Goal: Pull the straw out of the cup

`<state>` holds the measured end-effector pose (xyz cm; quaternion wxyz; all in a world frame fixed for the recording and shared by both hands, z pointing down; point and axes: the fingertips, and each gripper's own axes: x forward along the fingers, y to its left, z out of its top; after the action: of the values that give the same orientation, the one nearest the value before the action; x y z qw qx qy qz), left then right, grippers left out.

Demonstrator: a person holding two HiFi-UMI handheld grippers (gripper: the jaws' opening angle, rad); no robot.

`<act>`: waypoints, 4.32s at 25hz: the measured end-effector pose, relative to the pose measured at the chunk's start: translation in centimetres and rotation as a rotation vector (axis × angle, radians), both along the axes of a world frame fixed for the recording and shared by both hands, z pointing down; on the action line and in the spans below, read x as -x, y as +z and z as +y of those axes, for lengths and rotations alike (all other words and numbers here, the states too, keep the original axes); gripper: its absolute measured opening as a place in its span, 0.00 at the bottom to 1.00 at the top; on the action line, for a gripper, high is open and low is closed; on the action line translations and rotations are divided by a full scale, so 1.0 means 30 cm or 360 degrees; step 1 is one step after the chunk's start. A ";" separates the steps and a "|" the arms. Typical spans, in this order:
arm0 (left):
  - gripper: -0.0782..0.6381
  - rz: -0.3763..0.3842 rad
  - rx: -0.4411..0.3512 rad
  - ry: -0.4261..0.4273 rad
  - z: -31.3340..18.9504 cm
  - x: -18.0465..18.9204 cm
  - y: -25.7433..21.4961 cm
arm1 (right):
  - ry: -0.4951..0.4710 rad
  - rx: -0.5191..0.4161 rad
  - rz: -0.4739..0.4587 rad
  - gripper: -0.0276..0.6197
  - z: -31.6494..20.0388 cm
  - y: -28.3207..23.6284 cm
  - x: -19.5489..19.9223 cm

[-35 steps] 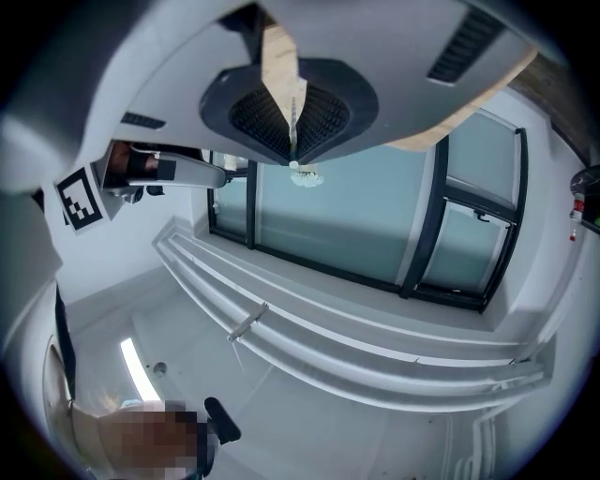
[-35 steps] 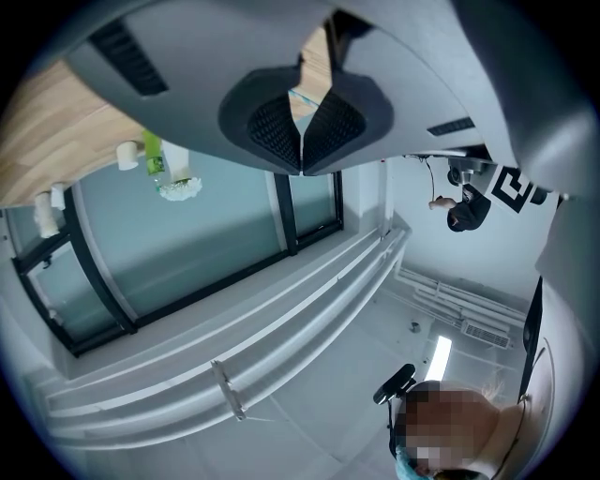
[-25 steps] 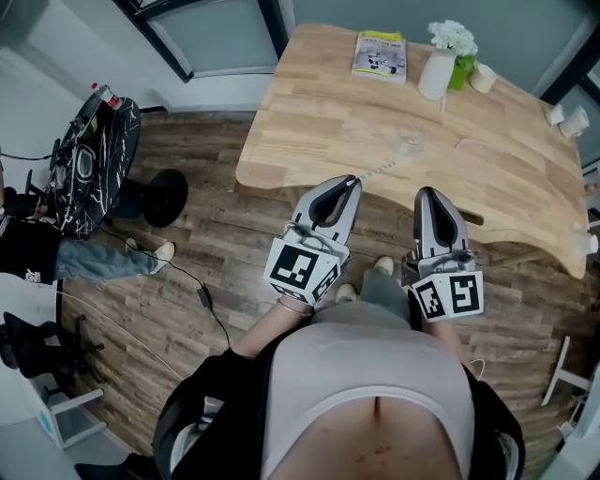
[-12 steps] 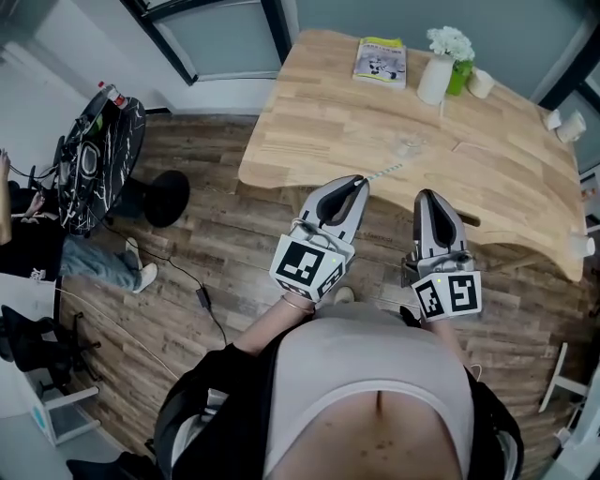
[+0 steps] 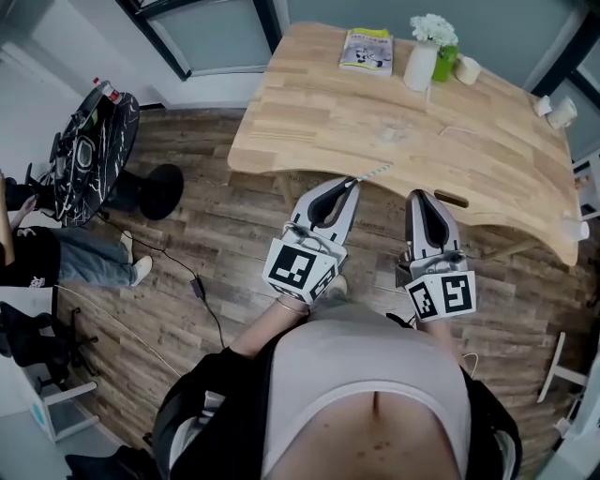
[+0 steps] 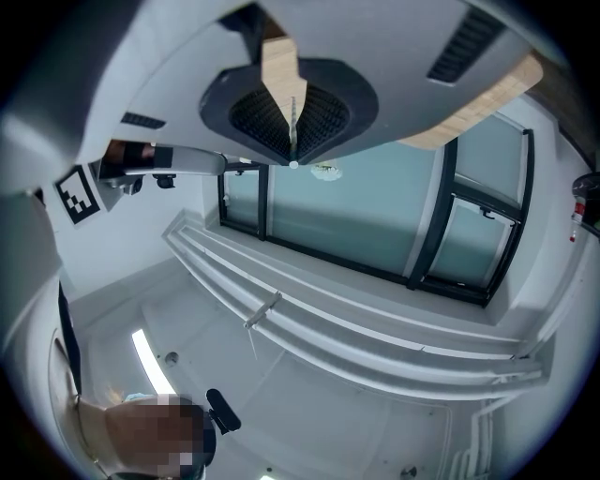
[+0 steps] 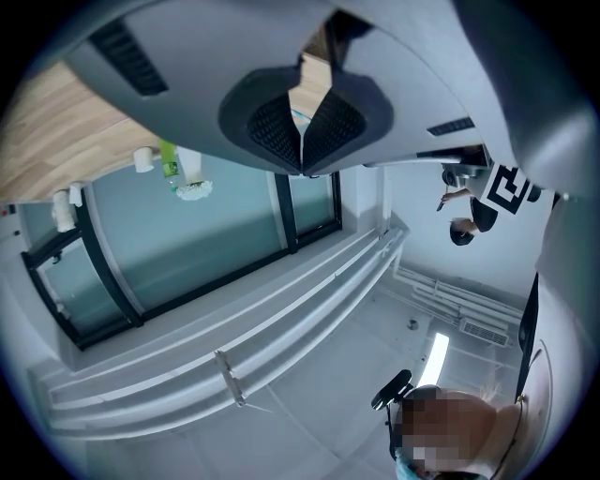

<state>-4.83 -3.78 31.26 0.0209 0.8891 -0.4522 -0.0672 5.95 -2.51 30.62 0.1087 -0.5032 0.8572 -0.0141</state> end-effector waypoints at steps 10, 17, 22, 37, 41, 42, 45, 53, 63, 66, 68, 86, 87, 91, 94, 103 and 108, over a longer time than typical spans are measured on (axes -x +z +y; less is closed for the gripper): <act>0.15 0.0021 -0.0021 -0.0018 0.163 -0.024 -0.012 | -0.0003 -0.0002 0.0000 0.09 0.166 0.006 -0.036; 0.15 0.0030 -0.0008 0.0002 0.300 -0.072 -0.009 | 0.0026 0.0000 0.0016 0.09 0.310 0.006 -0.085; 0.15 0.0020 -0.0012 0.0005 0.408 -0.113 -0.008 | 0.0017 -0.0018 0.0004 0.09 0.410 -0.004 -0.117; 0.15 0.0004 0.0020 -0.0053 0.663 -0.148 0.017 | -0.0059 0.0041 -0.0023 0.09 0.634 0.049 -0.121; 0.15 0.0011 0.0012 -0.0053 0.681 -0.146 0.008 | -0.0071 0.0011 -0.0019 0.09 0.651 0.026 -0.117; 0.15 0.0010 -0.0002 -0.0050 0.682 -0.147 0.000 | -0.0068 -0.0002 -0.0016 0.09 0.653 0.018 -0.118; 0.15 -0.0004 -0.0050 -0.0038 0.683 -0.148 -0.030 | -0.0053 -0.0035 -0.0003 0.09 0.655 -0.011 -0.117; 0.15 -0.0012 -0.0017 -0.0053 0.716 -0.102 0.000 | -0.0066 -0.0014 0.0008 0.09 0.687 -0.001 -0.062; 0.15 0.0014 -0.0037 -0.0033 0.755 -0.140 0.006 | -0.0053 -0.0002 0.0004 0.09 0.727 0.028 -0.102; 0.15 0.0026 -0.0039 -0.0010 0.773 -0.148 0.011 | -0.0033 -0.0008 0.0010 0.09 0.752 0.027 -0.109; 0.15 0.0027 -0.0040 0.0016 0.785 -0.160 0.008 | -0.0009 -0.0005 0.0012 0.09 0.763 0.023 -0.118; 0.15 0.0001 -0.0086 0.0052 1.104 0.067 -0.011 | 0.0067 0.0035 -0.0006 0.09 1.082 0.042 0.096; 0.15 -0.0001 -0.0089 0.0056 1.128 0.082 -0.011 | 0.0070 0.0033 -0.0011 0.09 1.107 0.042 0.112; 0.15 -0.0008 -0.0091 0.0074 1.236 0.134 -0.006 | 0.0082 0.0021 -0.0018 0.09 1.218 0.045 0.169; 0.15 -0.0007 -0.0099 0.0084 1.312 0.173 -0.008 | 0.0091 0.0009 -0.0013 0.09 1.295 0.045 0.208; 0.15 -0.0012 -0.0114 0.0138 1.489 0.258 -0.026 | 0.0120 -0.0008 0.0003 0.09 1.473 0.024 0.312; 0.15 0.0001 -0.0125 0.0153 1.559 0.276 -0.041 | 0.0129 -0.0019 0.0020 0.09 1.546 0.011 0.339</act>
<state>-13.10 42.99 30.04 -0.0107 0.9100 -0.4059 -0.0842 -4.22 43.87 30.94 0.1067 -0.5370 0.8368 -0.0015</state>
